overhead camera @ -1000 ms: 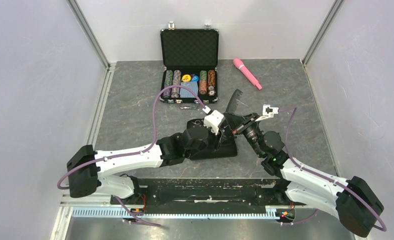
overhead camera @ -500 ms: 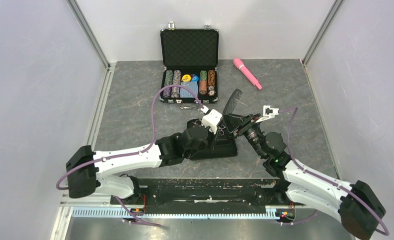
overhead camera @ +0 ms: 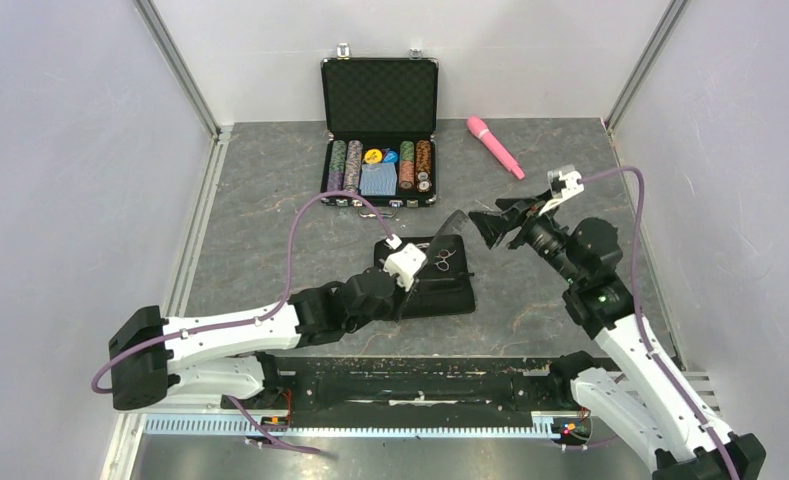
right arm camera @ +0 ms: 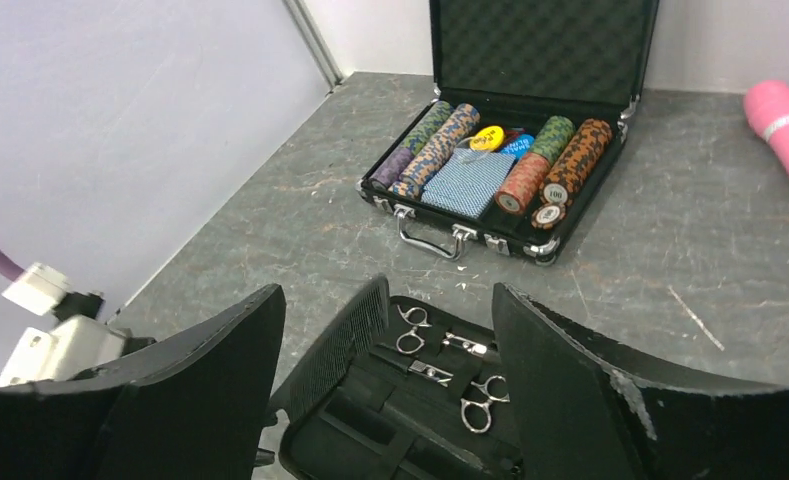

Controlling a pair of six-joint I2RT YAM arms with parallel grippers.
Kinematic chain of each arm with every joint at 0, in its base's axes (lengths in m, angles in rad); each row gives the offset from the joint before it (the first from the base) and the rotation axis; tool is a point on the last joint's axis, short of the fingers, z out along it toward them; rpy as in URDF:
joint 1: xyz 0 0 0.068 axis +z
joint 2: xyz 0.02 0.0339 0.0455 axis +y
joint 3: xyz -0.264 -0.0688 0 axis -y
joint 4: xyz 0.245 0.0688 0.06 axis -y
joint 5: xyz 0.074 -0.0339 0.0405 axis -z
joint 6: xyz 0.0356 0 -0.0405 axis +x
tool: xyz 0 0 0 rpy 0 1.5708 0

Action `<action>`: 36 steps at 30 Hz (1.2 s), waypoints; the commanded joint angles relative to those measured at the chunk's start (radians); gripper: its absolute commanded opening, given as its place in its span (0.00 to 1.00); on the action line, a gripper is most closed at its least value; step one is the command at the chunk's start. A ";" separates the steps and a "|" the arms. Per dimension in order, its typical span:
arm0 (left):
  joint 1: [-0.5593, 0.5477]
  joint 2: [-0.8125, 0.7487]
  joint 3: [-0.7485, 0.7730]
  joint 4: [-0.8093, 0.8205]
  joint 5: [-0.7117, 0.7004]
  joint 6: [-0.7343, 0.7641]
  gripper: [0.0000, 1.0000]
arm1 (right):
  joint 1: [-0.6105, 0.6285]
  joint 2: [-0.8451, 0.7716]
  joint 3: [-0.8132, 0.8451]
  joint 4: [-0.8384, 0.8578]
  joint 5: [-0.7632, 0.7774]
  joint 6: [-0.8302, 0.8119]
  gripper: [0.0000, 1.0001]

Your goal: Sort the hair-cutting tools

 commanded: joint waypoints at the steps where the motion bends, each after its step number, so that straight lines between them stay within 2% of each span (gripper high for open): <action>1: 0.000 -0.024 -0.026 0.038 0.047 0.071 0.02 | -0.087 0.060 0.122 -0.195 -0.272 -0.080 0.77; 5: -0.004 -0.028 -0.032 0.069 0.058 0.105 0.02 | -0.125 0.118 0.151 -0.194 -0.383 -0.043 0.73; 11: -0.011 -0.036 -0.038 0.099 0.079 0.131 0.02 | -0.132 0.181 0.146 -0.197 -0.441 -0.015 0.65; 18: -0.020 -0.034 -0.048 0.111 0.084 0.139 0.02 | -0.154 0.186 0.137 -0.160 -0.444 0.003 0.57; 23: -0.023 -0.036 -0.048 0.117 0.084 0.145 0.02 | -0.164 0.212 0.130 -0.113 -0.489 0.042 0.46; 33: -0.027 -0.038 -0.052 0.118 0.081 0.149 0.02 | -0.171 0.212 0.097 -0.055 -0.506 0.085 0.31; 36: -0.028 -0.043 -0.055 0.119 0.076 0.150 0.02 | -0.175 0.212 0.091 -0.048 -0.512 0.086 0.23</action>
